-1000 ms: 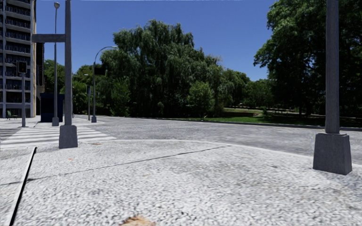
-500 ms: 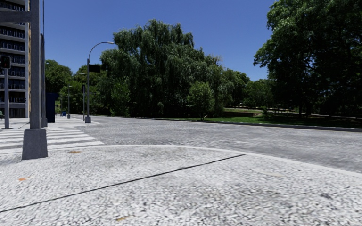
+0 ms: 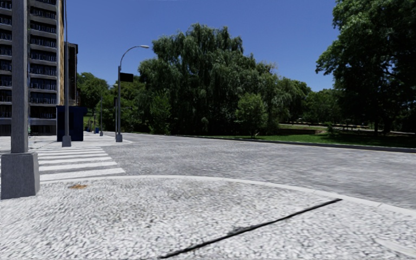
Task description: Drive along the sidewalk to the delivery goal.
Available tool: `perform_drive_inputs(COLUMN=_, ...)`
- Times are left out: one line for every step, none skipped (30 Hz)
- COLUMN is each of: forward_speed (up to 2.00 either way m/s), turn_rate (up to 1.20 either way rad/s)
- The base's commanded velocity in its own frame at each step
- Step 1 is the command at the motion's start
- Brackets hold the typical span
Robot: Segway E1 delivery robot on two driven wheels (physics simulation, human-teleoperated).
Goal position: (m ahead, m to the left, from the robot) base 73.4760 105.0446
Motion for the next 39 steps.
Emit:
perform_drive_inputs(forward_speed=1.88, turn_rate=0.09)
perform_drive_inputs(forward_speed=1.88, turn_rate=0.09)
perform_drive_inputs(forward_speed=1.88, turn_rate=0.09)
perform_drive_inputs(forward_speed=1.88, turn_rate=0.19)
perform_drive_inputs(forward_speed=1.88, turn_rate=0.32)
perform_drive_inputs(forward_speed=1.88, turn_rate=0.51)
perform_drive_inputs(forward_speed=1.88, turn_rate=0.69)
perform_drive_inputs(forward_speed=1.88, turn_rate=0.82)
perform_drive_inputs(forward_speed=1.88, turn_rate=0.86)
perform_drive_inputs(forward_speed=1.88, turn_rate=0.88)
perform_drive_inputs(forward_speed=1.88, turn_rate=0.87)
perform_drive_inputs(forward_speed=1.88, turn_rate=0.87)
perform_drive_inputs(forward_speed=1.88, turn_rate=0.74)
perform_drive_inputs(forward_speed=1.88, turn_rate=0.69)
perform_drive_inputs(forward_speed=1.88, turn_rate=0.67)
perform_drive_inputs(forward_speed=1.88, turn_rate=0.67)
perform_drive_inputs(forward_speed=1.87, turn_rate=0.67)
perform_drive_inputs(forward_speed=1.87, turn_rate=0.67)
perform_drive_inputs(forward_speed=1.87, turn_rate=0.67)
perform_drive_inputs(forward_speed=1.86, turn_rate=0.67)
perform_drive_inputs(forward_speed=1.86, turn_rate=0.67)
perform_drive_inputs(forward_speed=1.86, turn_rate=0.67)
perform_drive_inputs(forward_speed=1.86, turn_rate=0.67)
perform_drive_inputs(forward_speed=1.86, turn_rate=0.67)
perform_drive_inputs(forward_speed=1.85, turn_rate=0.67)
perform_drive_inputs(forward_speed=1.83, turn_rate=0.66)
perform_drive_inputs(forward_speed=1.83, turn_rate=0.48)
perform_drive_inputs(forward_speed=1.83, turn_rate=0.48)
perform_drive_inputs(forward_speed=1.82, turn_rate=0.40)
perform_drive_inputs(forward_speed=1.80, turn_rate=0.38)
perform_drive_inputs(forward_speed=1.78, turn_rate=0.38)
perform_drive_inputs(forward_speed=1.78, turn_rate=0.38)
perform_drive_inputs(forward_speed=1.77, turn_rate=0.37)
perform_drive_inputs(forward_speed=1.77, turn_rate=0.37)
perform_drive_inputs(forward_speed=1.77, turn_rate=0.37)
perform_drive_inputs(forward_speed=1.77, turn_rate=0.38)
perform_drive_inputs(forward_speed=1.76, turn_rate=0.46)
perform_drive_inputs(forward_speed=1.76, turn_rate=0.54)
perform_drive_inputs(forward_speed=1.76, turn_rate=0.60)
